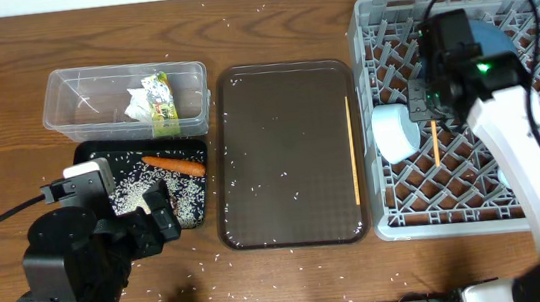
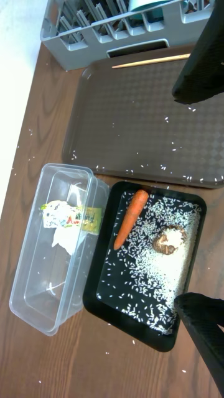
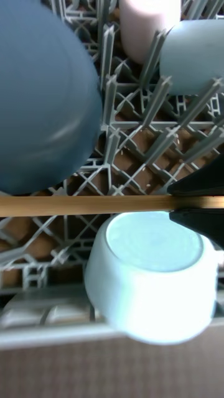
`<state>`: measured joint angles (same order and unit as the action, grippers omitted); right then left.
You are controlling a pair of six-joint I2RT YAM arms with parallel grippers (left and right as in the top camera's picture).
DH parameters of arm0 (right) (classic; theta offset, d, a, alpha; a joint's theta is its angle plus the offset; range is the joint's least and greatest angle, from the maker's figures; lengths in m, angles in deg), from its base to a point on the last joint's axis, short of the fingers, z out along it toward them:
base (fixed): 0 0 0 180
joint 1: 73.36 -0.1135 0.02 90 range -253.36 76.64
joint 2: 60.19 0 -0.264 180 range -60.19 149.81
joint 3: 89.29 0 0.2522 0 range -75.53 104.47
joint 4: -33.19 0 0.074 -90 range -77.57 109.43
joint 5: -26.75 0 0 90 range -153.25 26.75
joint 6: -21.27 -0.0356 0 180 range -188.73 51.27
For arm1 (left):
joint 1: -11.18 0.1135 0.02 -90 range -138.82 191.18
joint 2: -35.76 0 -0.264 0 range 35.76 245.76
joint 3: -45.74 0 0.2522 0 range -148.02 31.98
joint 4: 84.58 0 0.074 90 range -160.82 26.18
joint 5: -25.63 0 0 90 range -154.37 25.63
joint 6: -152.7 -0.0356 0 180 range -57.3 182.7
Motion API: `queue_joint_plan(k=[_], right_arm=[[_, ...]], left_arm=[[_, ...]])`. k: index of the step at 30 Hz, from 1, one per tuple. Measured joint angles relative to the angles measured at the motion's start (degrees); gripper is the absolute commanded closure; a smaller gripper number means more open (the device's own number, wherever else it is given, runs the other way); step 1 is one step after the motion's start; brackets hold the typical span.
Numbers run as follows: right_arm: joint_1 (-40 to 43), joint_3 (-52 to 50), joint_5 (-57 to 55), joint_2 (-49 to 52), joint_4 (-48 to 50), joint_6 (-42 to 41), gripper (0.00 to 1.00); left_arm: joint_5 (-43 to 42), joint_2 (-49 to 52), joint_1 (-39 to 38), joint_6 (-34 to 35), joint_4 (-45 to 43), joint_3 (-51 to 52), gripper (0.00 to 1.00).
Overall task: Sort waste into correct bins and load items into the dishwasher rack
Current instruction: 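Move the right gripper from the dish rack to the chopsticks on the brown tray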
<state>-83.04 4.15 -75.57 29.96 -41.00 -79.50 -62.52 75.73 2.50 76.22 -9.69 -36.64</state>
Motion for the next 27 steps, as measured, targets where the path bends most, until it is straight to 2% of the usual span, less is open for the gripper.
queue_joint_plan(k=[4,5,7,8,14,18,23,27], right_arm=[[0.13,0.0,-0.22,5.51,1.38,1.2,0.99],[0.13,0.0,-0.11,6.71,1.68,1.27,0.88],[0.13,0.0,0.09,8.48,1.99,0.9,0.49],[0.13,0.0,0.37,9.2,2.03,1.01,0.44],[0.68,0.0,1.68,8.98,0.72,-0.07,0.39],[0.02,-0.02,7.08,4.63,0.72,-0.33,0.38],[-8.09,0.0,15.15,-0.79,1.22,-0.35,0.4],[-16.94,0.0,15.1,-0.28,2.67,-1.7,0.39]], left_arm=[[0.0,0.0,-0.02,0.0,-0.02,0.0,0.02],[0.0,0.0,0.0,0.0,0.0,0.0,0.02],[0.02,0.0,-0.02,0.0,0.0,-0.02,0.02],[0.0,0.0,-0.02,0.0,-0.02,0.0,0.02],[0.02,0.0,-0.02,0.0,-0.02,0.0,0.02],[0.02,0.0,-0.02,0.02,0.0,-0.02,0.02],[0.02,0.0,-0.02,0.02,-0.02,-0.02,0.02],[0.0,0.0,0.0,0.0,-0.02,0.0,0.02]])
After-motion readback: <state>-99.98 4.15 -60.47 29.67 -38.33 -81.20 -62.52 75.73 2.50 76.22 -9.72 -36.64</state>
